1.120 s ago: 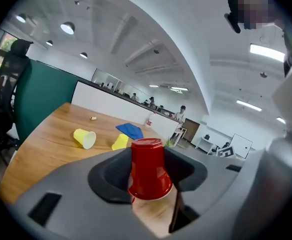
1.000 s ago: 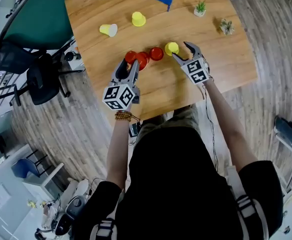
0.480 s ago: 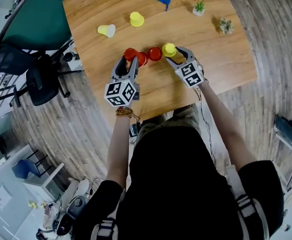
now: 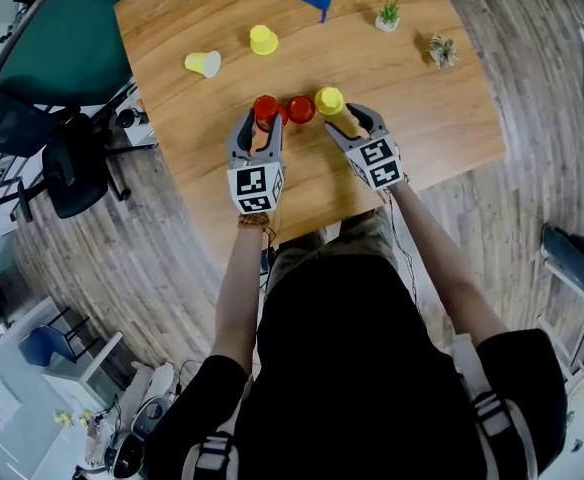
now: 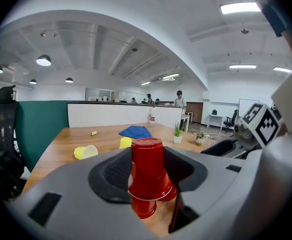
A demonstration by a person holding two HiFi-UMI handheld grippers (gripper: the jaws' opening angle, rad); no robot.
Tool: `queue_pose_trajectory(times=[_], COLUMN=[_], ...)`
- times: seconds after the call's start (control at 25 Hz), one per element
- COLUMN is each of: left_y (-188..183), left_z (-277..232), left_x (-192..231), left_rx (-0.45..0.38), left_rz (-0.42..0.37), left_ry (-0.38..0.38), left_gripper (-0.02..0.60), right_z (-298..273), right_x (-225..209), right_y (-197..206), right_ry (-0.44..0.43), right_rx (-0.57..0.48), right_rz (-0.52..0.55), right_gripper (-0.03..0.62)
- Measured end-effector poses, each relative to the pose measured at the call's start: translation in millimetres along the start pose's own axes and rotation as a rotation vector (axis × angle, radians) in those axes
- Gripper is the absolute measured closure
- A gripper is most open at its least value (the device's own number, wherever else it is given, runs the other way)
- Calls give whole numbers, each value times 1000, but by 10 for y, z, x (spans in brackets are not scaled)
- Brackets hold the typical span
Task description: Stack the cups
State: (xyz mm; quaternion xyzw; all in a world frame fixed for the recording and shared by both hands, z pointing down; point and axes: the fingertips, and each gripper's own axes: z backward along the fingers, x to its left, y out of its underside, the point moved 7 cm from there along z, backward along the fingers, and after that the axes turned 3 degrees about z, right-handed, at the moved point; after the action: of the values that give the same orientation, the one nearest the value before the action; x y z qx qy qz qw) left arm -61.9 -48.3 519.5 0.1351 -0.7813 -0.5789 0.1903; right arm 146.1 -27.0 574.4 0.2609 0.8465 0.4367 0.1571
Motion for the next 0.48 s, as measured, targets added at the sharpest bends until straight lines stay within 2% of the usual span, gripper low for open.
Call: queue_pose_trajectory(times=[0.48], left_y=[149], left_z=[-165], left_x=[-103], left_rx=[41], left_rz=[-63], left_ry=[12], left_gripper=[360], right_z=[130], right_x=[176], right_y=[15], right_ry=[-7], right_rx=[-12], right_rz=[-76], right_gripper=[335])
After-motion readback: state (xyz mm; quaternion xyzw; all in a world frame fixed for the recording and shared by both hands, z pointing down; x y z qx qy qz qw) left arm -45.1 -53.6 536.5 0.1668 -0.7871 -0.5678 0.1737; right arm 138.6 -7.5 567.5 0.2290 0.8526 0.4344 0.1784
